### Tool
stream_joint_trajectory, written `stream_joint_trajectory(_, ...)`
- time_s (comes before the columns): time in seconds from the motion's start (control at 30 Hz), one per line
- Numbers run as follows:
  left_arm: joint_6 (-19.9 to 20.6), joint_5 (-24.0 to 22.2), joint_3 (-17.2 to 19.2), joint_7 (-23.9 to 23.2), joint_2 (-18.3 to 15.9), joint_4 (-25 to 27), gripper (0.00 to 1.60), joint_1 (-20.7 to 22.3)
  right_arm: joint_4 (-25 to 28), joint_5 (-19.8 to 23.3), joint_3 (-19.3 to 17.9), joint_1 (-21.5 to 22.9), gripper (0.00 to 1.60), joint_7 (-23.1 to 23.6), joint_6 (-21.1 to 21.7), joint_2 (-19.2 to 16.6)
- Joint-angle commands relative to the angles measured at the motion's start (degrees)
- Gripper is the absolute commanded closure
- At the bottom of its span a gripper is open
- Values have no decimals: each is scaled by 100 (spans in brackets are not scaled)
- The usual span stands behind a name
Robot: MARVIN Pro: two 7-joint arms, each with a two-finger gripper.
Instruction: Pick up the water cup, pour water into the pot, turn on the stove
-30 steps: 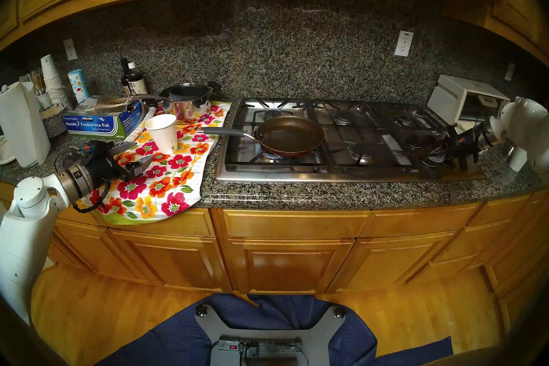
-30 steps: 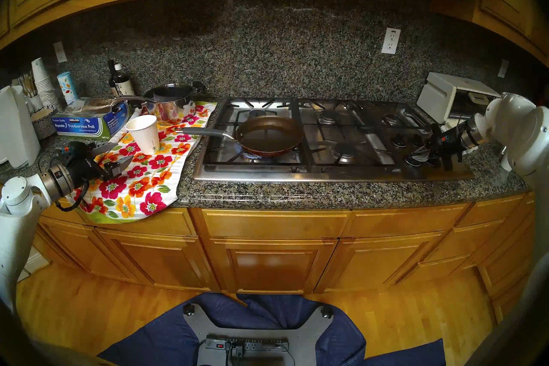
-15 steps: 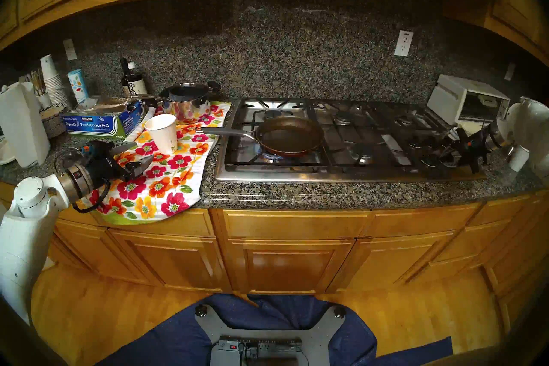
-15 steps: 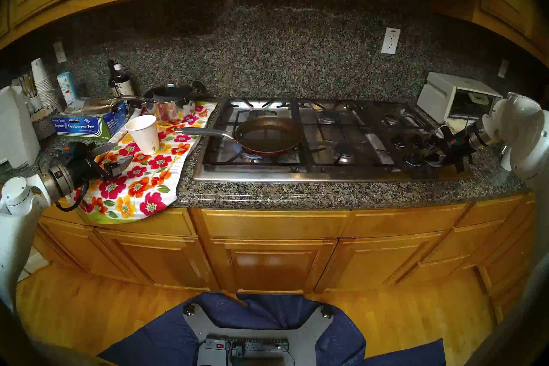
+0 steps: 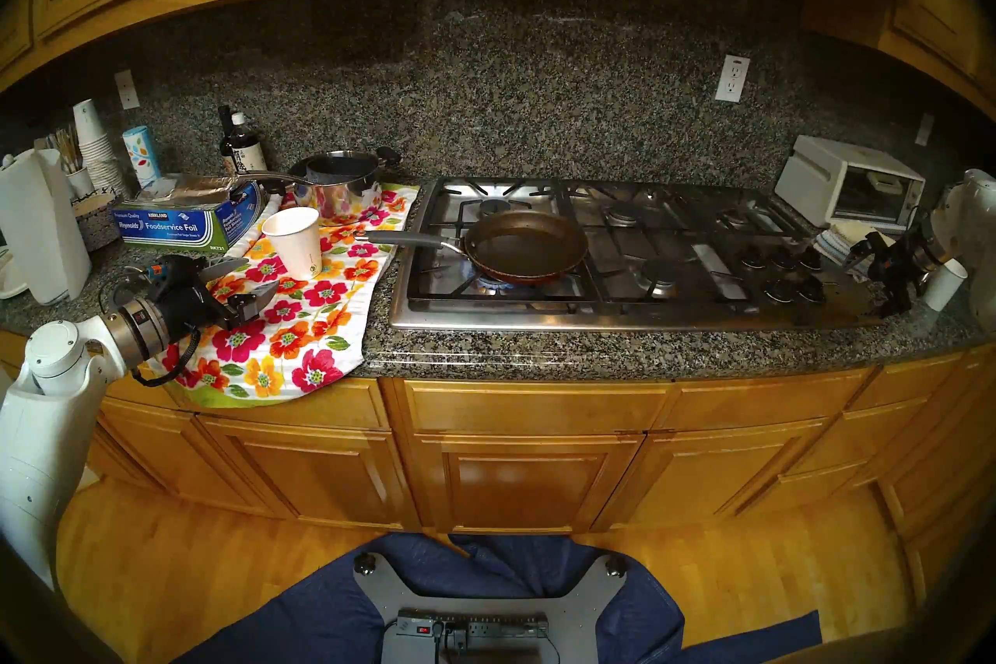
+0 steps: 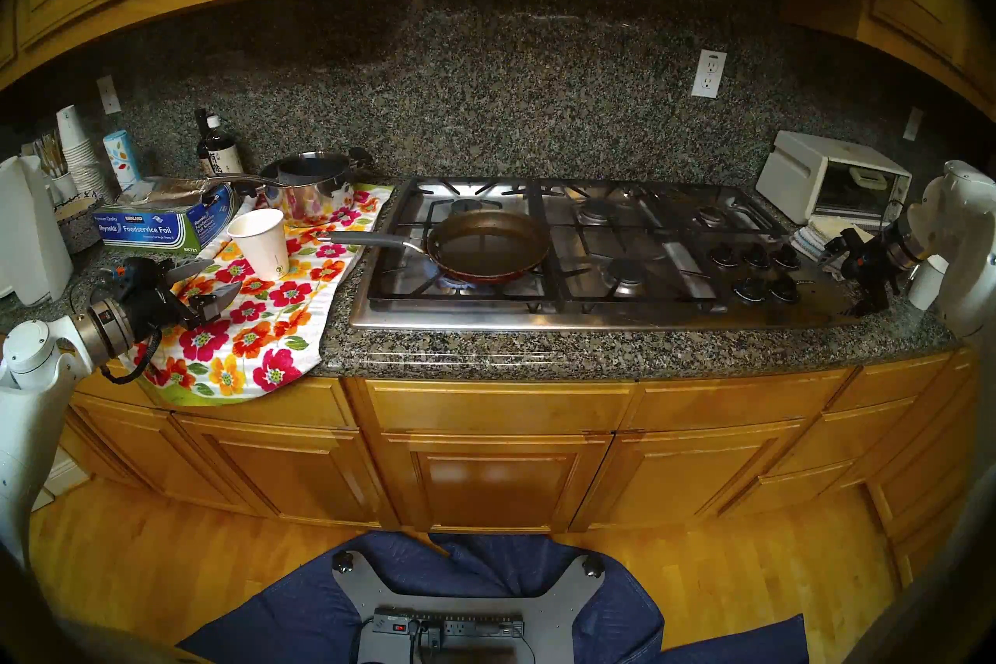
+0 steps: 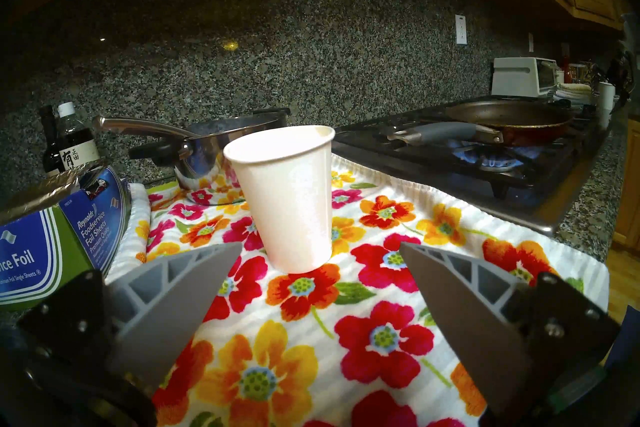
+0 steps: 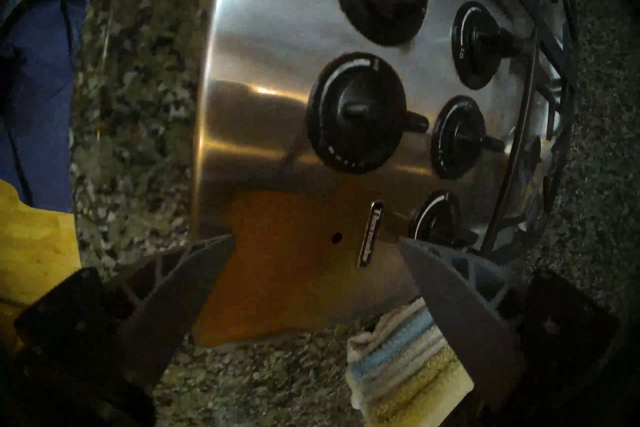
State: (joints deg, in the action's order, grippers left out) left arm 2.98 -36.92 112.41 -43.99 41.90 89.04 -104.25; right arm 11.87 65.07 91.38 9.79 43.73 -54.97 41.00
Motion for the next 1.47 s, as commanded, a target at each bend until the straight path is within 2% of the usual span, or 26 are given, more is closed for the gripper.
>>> stream_joint_trajectory(0.0, -35, -42, 115, 10, -58, 85, 0, 114, -318, -39, -84, 617, 0, -148, -3, 5)
stream_joint_trajectory(0.3, -35, -41, 114, 10, -58, 84, 0, 114, -387, 246, -486, 986, 0, -90, -3, 23)
stream_joint_trajectory(0.37, -35, -42, 115, 10, -58, 85, 0, 114, -367, 383, -646, 1202, 0, 45, -3, -33)
stream_joint_trajectory(0.43, -36, -42, 116, 10, -58, 85, 0, 114, -407, 460, -739, 1100, 0, 24, -3, -48)
stream_joint_trajectory(0.47, -36, -42, 116, 10, -58, 85, 0, 114, -352, 488, -767, 1245, 0, 91, -3, -75)
stream_joint_trajectory(0.53, -36, -44, 117, 10, -57, 87, 0, 115, -399, 591, -884, 1205, 0, 142, -3, -111)
stream_joint_trajectory(0.67, -36, -48, 123, 10, -55, 91, 0, 115, -177, 762, -1086, 1510, 0, 425, -3, -233)
stream_joint_trajectory(0.77, -36, -50, 126, 10, -55, 93, 0, 115, -146, 852, -1204, 1553, 0, 618, -3, -268)
stream_joint_trajectory(0.93, -36, -53, 130, 10, -53, 96, 0, 114, -37, 954, -1342, 1678, 0, 885, -3, -328)
stream_joint_trajectory(1.43, -36, -56, 134, 11, -51, 99, 0, 113, 113, 1014, -1471, 1817, 0, 1021, -3, -414)
